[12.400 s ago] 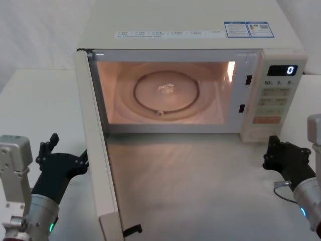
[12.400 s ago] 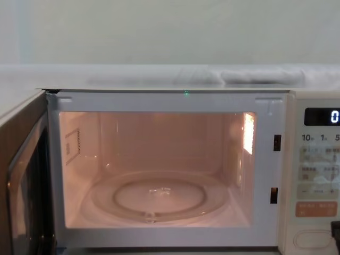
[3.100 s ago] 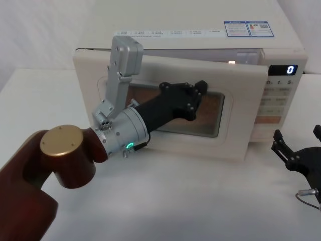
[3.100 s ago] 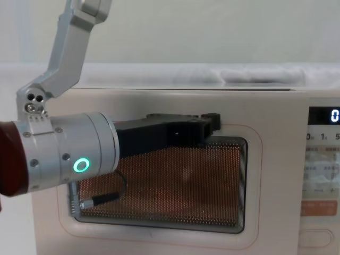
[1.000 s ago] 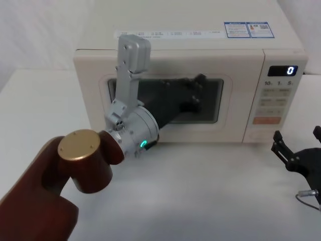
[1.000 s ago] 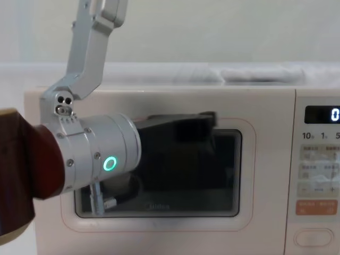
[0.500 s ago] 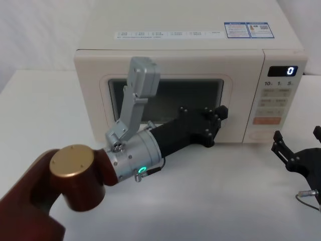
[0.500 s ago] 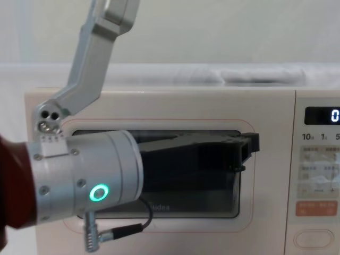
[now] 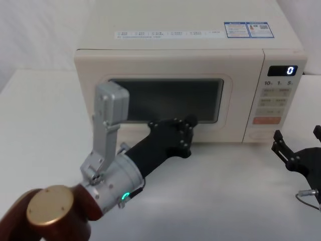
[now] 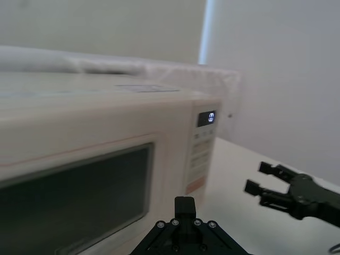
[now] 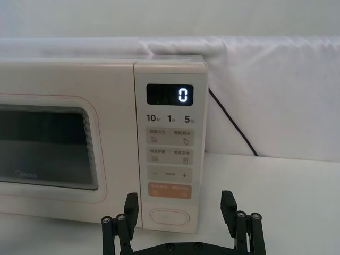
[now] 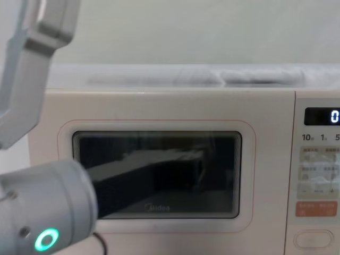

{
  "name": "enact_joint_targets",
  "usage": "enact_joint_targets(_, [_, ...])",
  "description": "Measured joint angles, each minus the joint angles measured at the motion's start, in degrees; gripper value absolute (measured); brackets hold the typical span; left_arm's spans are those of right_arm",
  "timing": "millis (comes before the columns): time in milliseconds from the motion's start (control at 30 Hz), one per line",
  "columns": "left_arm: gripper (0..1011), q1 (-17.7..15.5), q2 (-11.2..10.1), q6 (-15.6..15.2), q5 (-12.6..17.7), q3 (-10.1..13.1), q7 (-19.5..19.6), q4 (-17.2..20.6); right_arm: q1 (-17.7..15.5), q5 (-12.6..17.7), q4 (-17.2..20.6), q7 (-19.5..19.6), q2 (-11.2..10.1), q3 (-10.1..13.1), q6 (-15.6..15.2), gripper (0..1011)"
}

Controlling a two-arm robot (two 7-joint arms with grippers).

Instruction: Press the button to open the microwave door with one hand; close the microwave door with the other hand.

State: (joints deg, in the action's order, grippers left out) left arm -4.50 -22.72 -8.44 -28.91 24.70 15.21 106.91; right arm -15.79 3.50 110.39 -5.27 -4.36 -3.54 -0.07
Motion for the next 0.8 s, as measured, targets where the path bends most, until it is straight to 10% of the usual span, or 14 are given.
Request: enact_joint_targets(800, [0, 15.5, -0.4, 4.2, 14.3, -11.0, -16.1, 5.3, 0.0, 0.0, 0.0, 0.0, 0.0, 0.0, 0.0, 1002])
